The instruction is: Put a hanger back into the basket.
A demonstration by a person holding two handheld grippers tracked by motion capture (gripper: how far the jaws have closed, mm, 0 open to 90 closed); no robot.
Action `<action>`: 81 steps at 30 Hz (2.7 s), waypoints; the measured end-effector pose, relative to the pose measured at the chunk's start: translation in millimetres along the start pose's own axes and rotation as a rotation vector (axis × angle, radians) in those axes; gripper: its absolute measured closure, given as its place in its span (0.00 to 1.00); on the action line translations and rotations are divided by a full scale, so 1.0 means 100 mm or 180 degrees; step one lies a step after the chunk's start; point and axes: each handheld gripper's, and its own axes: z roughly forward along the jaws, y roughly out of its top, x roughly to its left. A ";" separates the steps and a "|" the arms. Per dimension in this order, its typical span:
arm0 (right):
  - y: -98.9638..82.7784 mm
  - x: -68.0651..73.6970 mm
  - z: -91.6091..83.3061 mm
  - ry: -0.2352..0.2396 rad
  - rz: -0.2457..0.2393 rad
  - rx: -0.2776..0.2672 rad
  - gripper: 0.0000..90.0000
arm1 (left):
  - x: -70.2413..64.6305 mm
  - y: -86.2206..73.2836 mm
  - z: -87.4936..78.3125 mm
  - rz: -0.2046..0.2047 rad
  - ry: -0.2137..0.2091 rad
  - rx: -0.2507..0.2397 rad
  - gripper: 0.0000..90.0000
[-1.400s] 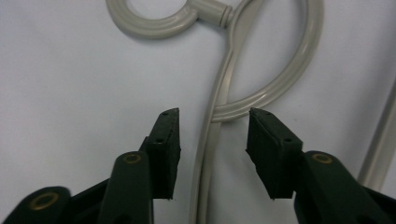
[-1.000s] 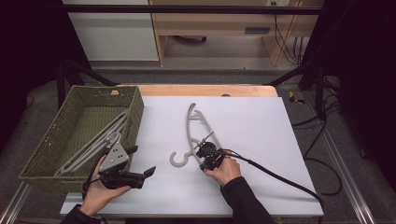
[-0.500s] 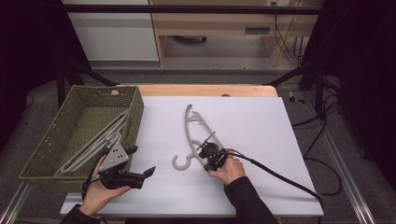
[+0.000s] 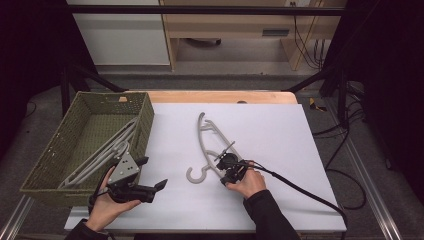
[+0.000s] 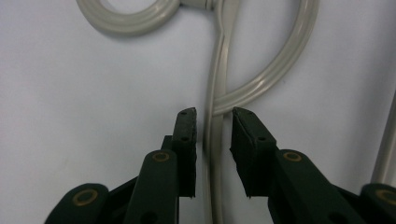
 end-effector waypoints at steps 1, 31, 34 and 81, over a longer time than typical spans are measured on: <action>0.00 0.00 0.02 -0.0021 -0.0001 0.0081 0.80 | 0.00 0.00 0.00 0.0001 0.0002 0.0001 0.08; -0.10 -0.09 -0.23 0.0350 0.0036 -0.0204 0.92 | -0.01 -0.01 0.01 0.0045 -0.0001 0.0033 0.08; -0.12 -0.10 -0.34 0.0424 0.0066 -0.0270 0.92 | -0.01 0.00 -0.01 0.0050 0.0000 0.0017 0.08; -0.46 0.13 -0.99 0.1609 -0.1011 -0.0403 0.92 | -0.51 0.47 0.40 0.2874 -0.0428 0.0674 0.46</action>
